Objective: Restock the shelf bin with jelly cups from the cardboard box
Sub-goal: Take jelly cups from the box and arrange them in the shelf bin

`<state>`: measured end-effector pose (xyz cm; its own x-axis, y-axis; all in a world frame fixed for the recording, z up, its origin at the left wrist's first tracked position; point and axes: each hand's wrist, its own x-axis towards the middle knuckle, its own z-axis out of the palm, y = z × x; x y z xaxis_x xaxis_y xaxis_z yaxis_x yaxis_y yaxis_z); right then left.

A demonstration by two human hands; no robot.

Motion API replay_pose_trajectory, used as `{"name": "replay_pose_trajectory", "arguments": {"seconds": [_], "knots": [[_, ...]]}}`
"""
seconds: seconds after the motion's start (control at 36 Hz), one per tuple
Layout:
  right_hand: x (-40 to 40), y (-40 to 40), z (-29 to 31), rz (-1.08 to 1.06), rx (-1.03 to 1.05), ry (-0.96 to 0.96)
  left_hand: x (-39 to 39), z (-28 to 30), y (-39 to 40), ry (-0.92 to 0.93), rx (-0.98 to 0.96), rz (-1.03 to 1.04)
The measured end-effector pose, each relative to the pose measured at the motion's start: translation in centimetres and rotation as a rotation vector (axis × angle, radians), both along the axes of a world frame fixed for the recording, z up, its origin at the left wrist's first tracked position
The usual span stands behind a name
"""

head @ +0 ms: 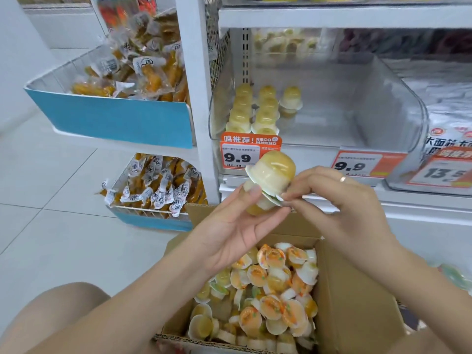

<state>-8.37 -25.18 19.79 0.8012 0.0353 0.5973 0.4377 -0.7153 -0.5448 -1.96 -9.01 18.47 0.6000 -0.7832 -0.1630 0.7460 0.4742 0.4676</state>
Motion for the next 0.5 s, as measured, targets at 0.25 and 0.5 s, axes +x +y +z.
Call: {"name": "replay_pose_trajectory", "arguments": {"seconds": [0.25, 0.5], "knots": [[0.4, -1.6, 1.6, 0.158, 0.335, 0.223, 0.8, 0.1, -0.4, -0.013, -0.046, -0.085], [0.5, -1.1, 0.7, 0.171, 0.16, 0.416, 0.4, -0.7, -0.7, -0.219, 0.107, -0.213]]}}
